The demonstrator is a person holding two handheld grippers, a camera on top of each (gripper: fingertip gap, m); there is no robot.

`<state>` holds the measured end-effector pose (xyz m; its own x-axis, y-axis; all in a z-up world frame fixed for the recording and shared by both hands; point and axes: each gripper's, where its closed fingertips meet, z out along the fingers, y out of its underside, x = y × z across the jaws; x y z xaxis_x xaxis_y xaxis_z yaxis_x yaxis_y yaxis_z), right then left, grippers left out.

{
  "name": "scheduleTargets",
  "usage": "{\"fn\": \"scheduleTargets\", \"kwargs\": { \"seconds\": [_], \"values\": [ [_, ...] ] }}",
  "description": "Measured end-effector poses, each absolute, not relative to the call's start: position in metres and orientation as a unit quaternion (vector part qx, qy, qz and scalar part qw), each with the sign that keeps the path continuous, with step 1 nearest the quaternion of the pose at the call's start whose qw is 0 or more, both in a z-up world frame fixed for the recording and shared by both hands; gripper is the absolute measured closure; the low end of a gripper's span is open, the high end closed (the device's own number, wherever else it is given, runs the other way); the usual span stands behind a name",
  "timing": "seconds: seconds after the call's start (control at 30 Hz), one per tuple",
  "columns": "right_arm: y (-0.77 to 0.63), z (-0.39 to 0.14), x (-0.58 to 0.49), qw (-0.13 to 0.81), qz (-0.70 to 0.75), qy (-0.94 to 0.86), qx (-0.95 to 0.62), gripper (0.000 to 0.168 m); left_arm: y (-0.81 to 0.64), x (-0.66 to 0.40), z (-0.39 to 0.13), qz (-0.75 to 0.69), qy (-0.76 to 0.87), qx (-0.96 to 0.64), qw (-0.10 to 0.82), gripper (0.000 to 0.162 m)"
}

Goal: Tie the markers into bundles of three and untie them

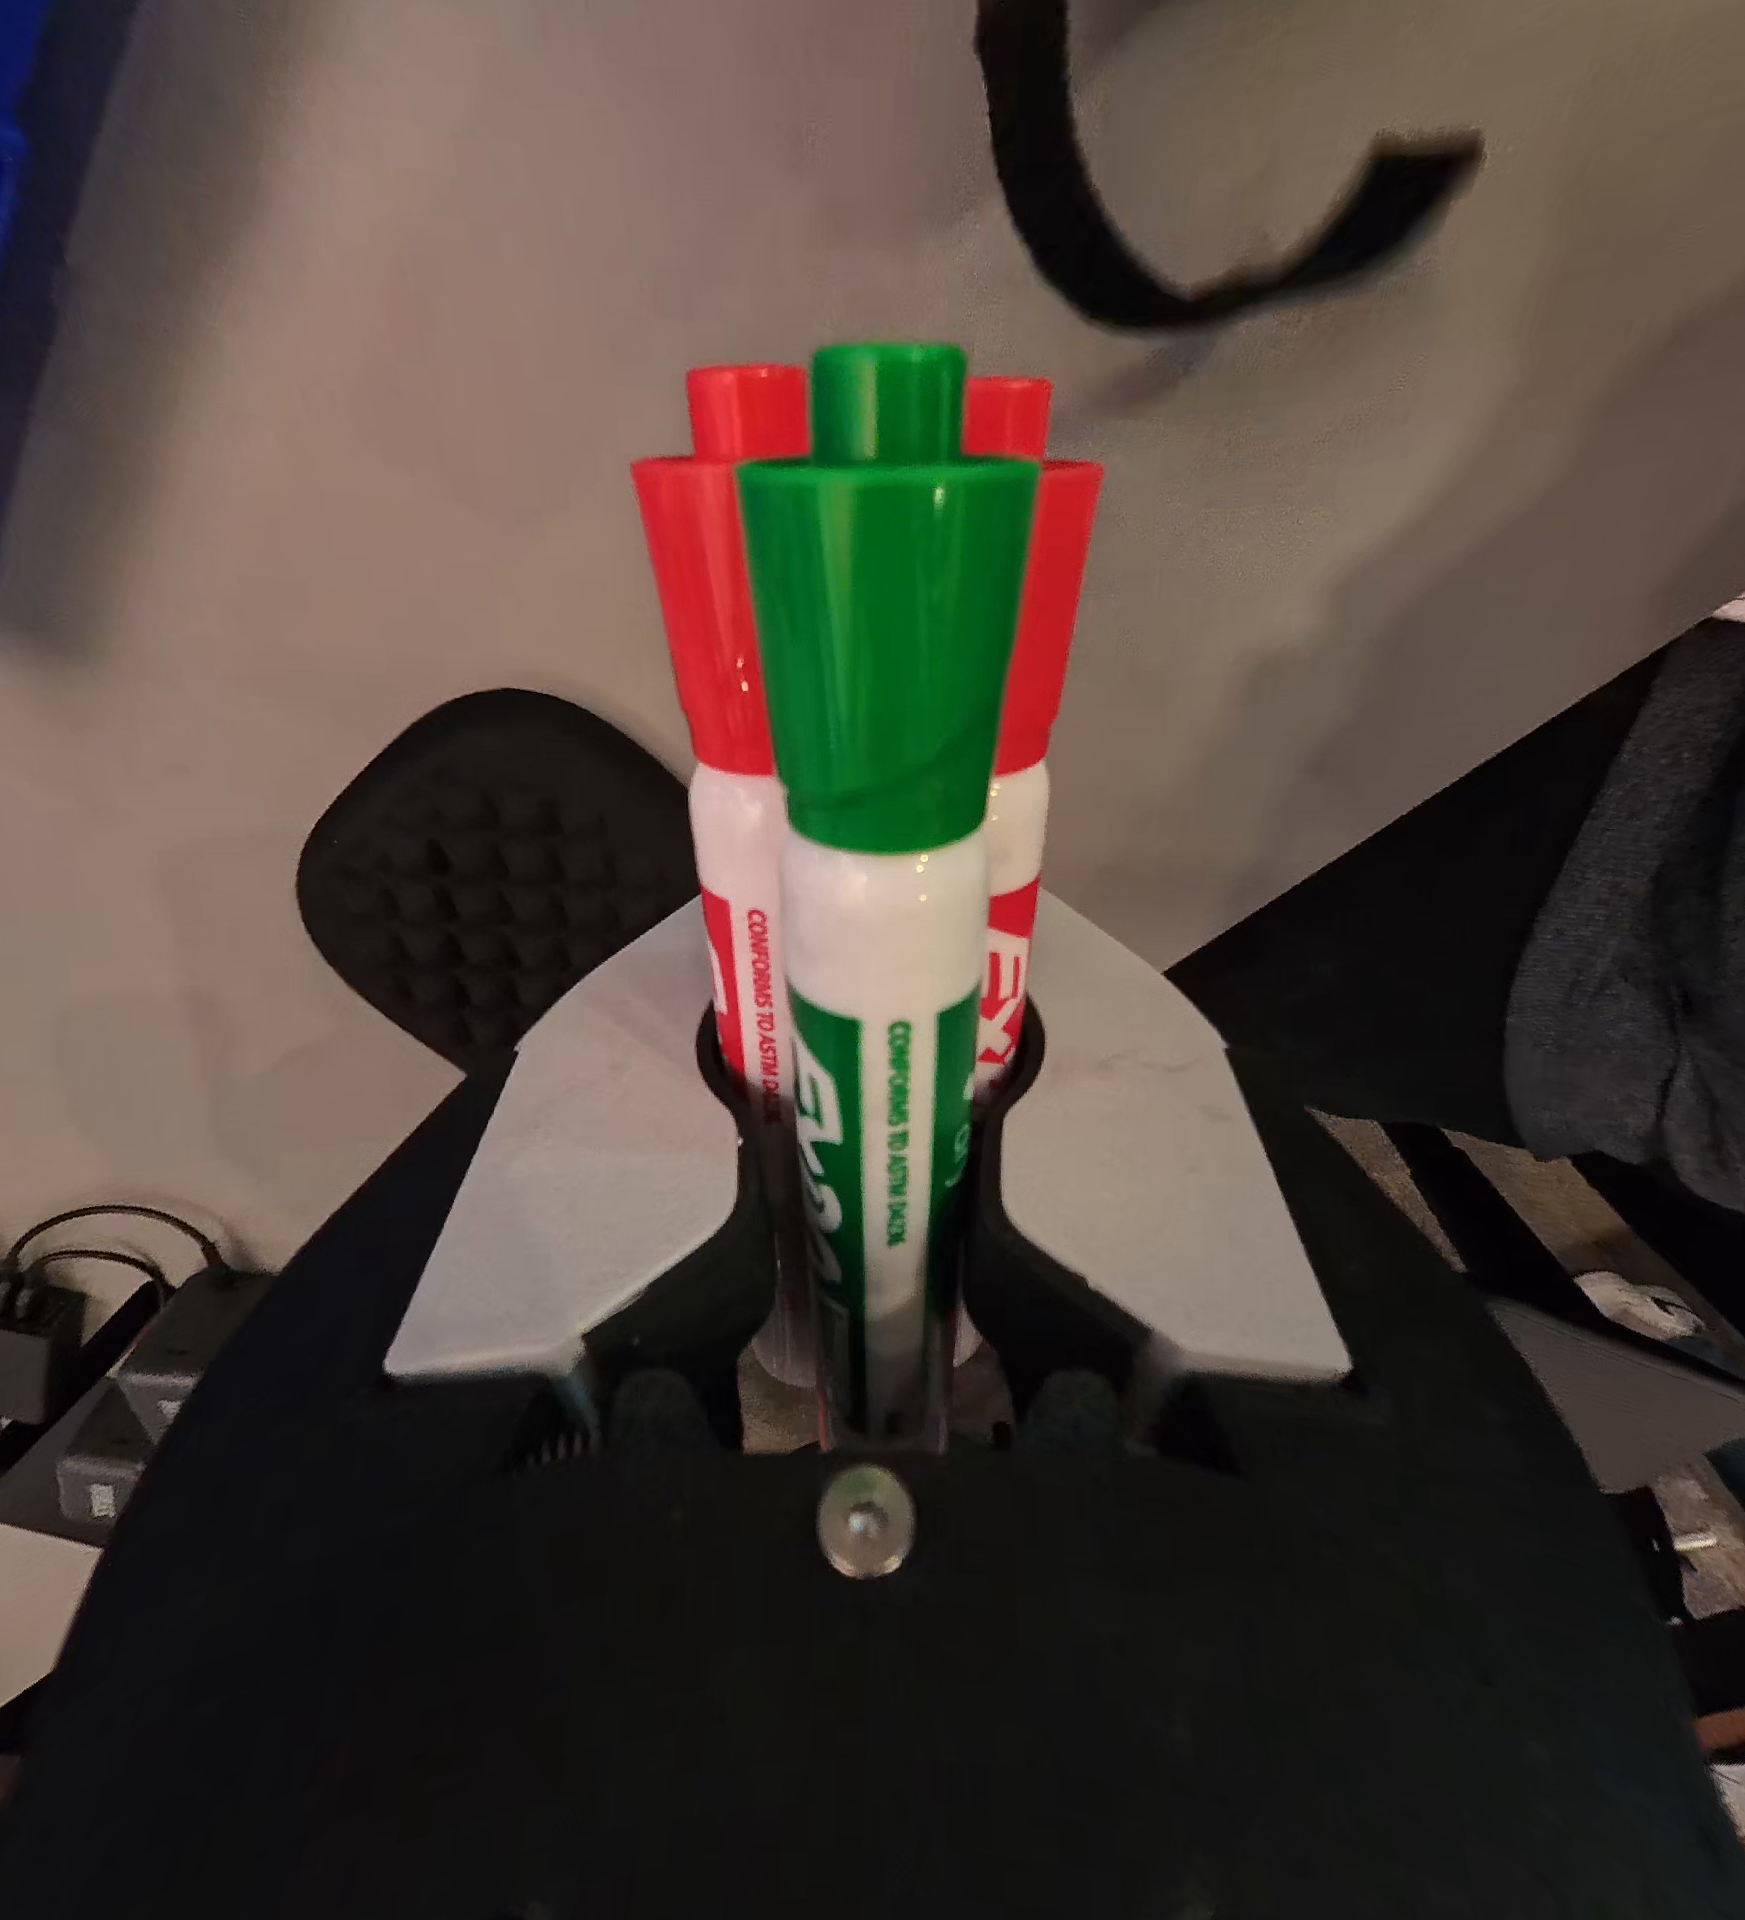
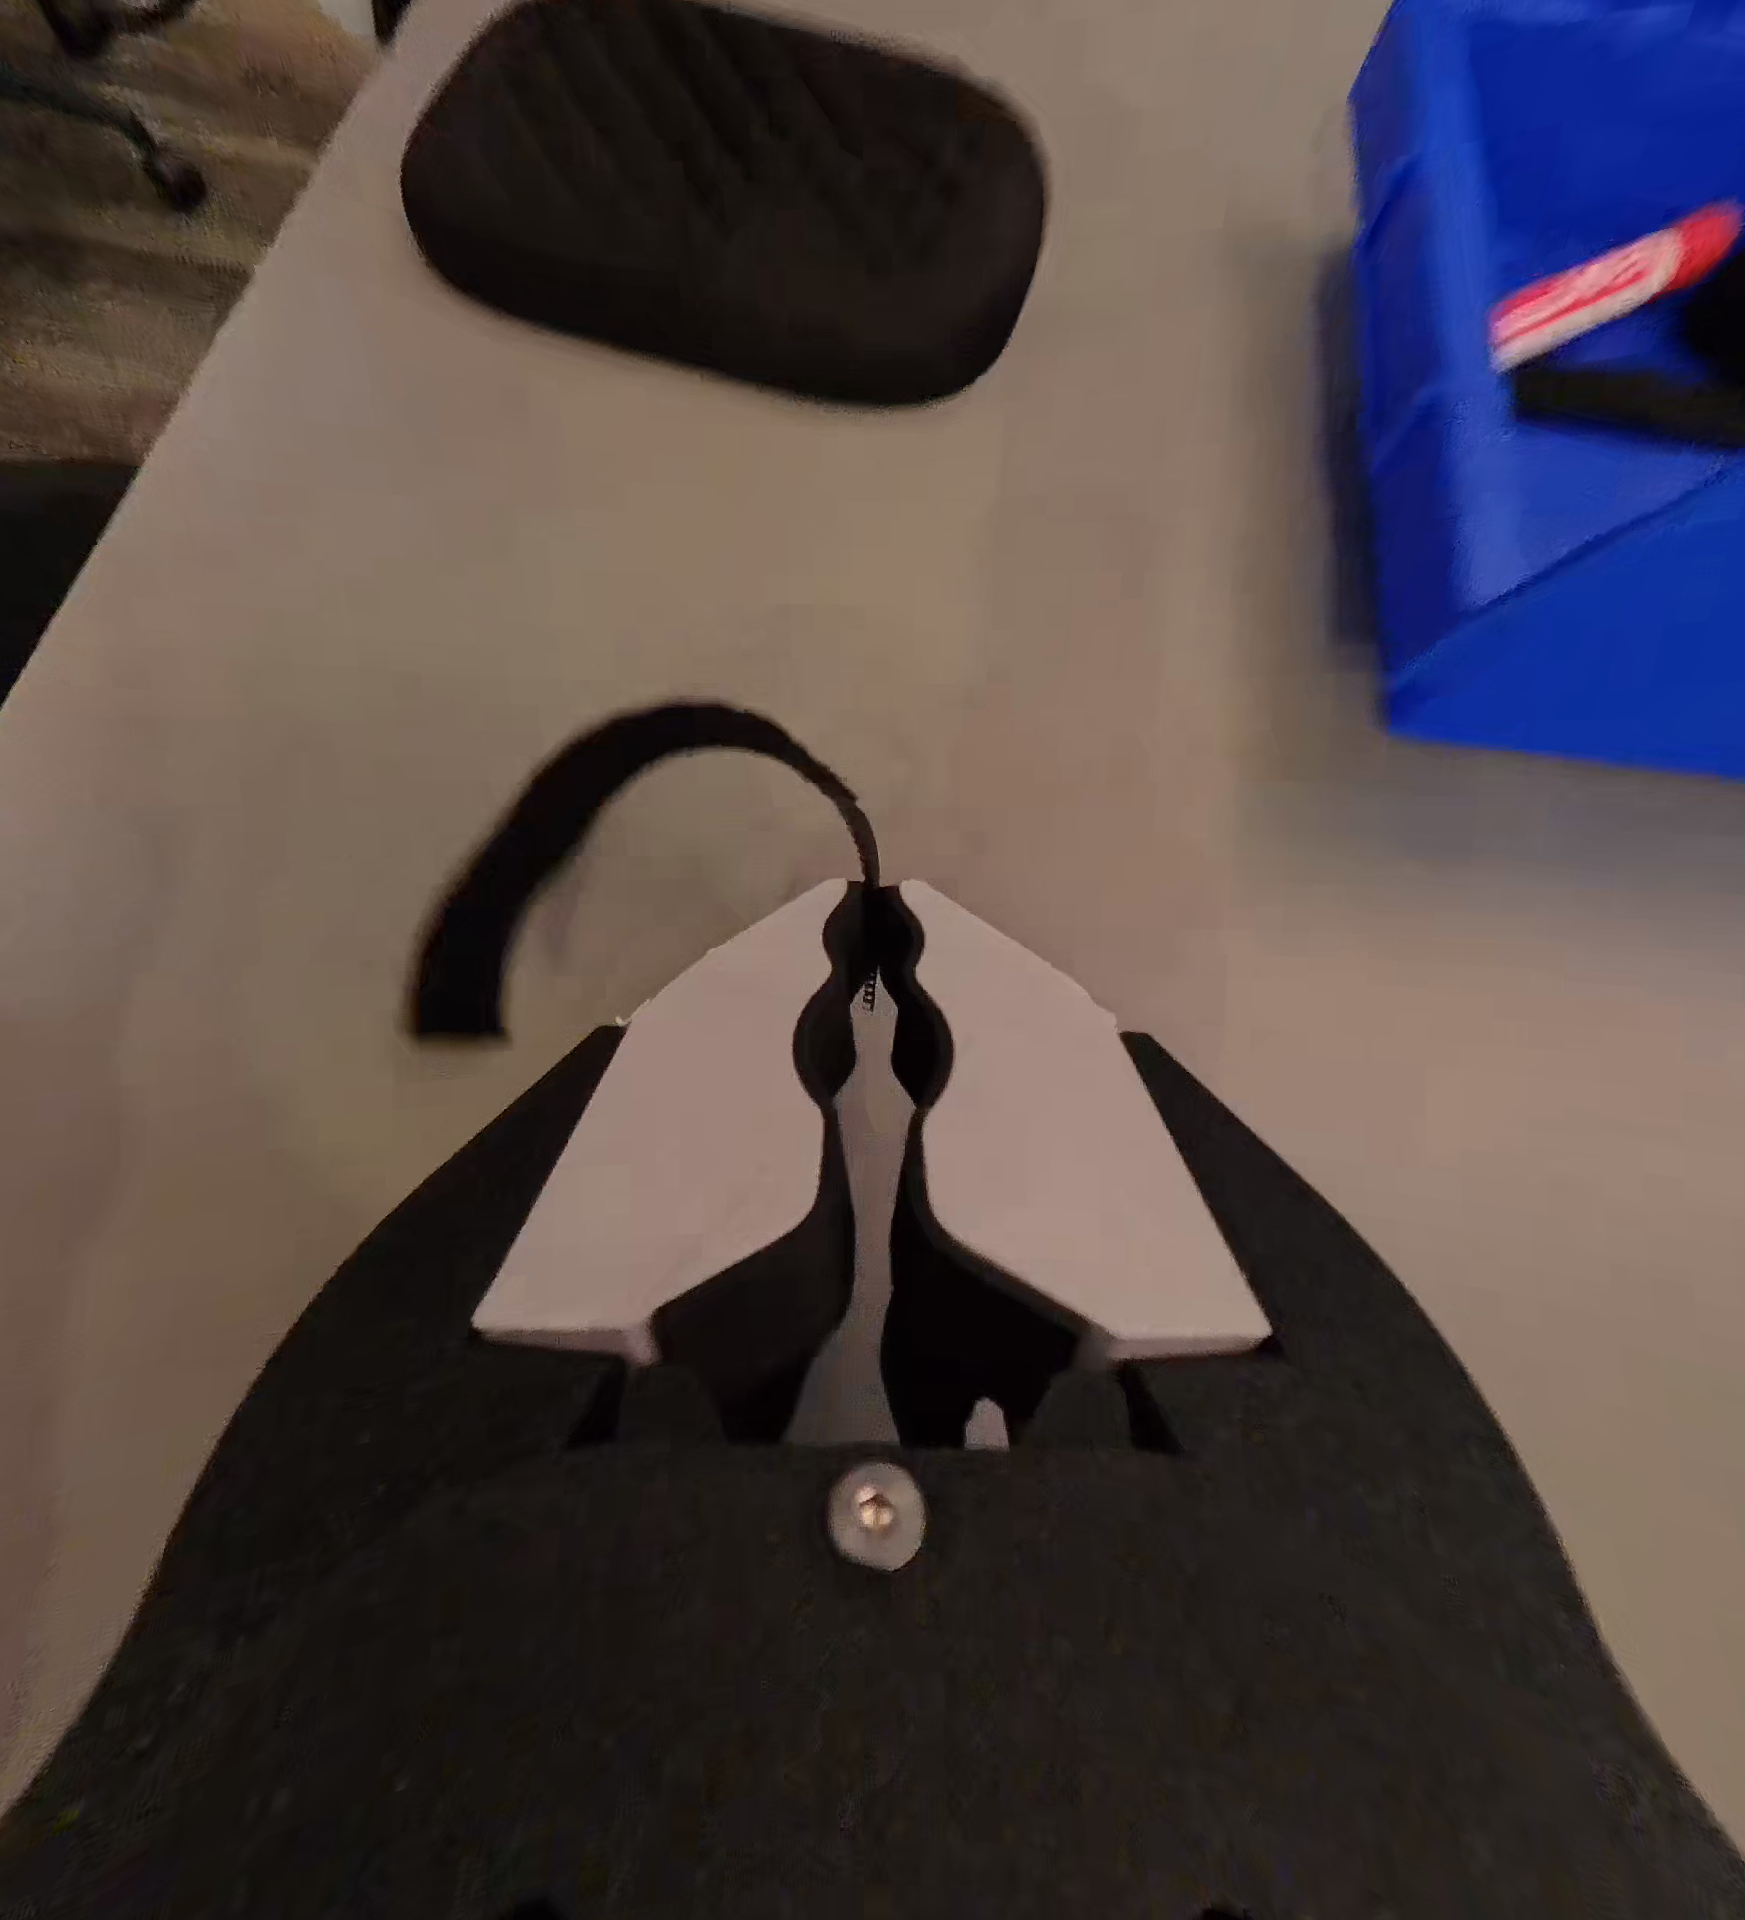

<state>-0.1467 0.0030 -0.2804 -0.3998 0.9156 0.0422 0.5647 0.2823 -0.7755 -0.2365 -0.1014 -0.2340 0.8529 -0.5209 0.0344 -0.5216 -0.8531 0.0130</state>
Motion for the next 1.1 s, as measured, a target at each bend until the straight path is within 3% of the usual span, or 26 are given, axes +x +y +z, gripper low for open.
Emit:
{"fn": "scheduleTargets", "kwargs": {
  "seconds": [0.2,0.37,1.1],
  "values": [
    [0.022,-0.178,-0.148,0.341,0.498,-0.690,-0.400,0.167,-0.090,-0.233,-0.220,0.012,-0.293,0.956,0.001,0.120],
    [0.023,-0.120,-0.156,0.348,0.576,-0.651,-0.352,0.167,-0.079,-0.213,-0.209,0.009,-0.323,0.946,0.000,0.120],
    [0.005,-0.112,-0.168,0.324,0.650,-0.624,-0.287,0.167,-0.041,-0.172,-0.153,-0.021,-0.397,0.917,-0.028,0.120]
  ]
}}
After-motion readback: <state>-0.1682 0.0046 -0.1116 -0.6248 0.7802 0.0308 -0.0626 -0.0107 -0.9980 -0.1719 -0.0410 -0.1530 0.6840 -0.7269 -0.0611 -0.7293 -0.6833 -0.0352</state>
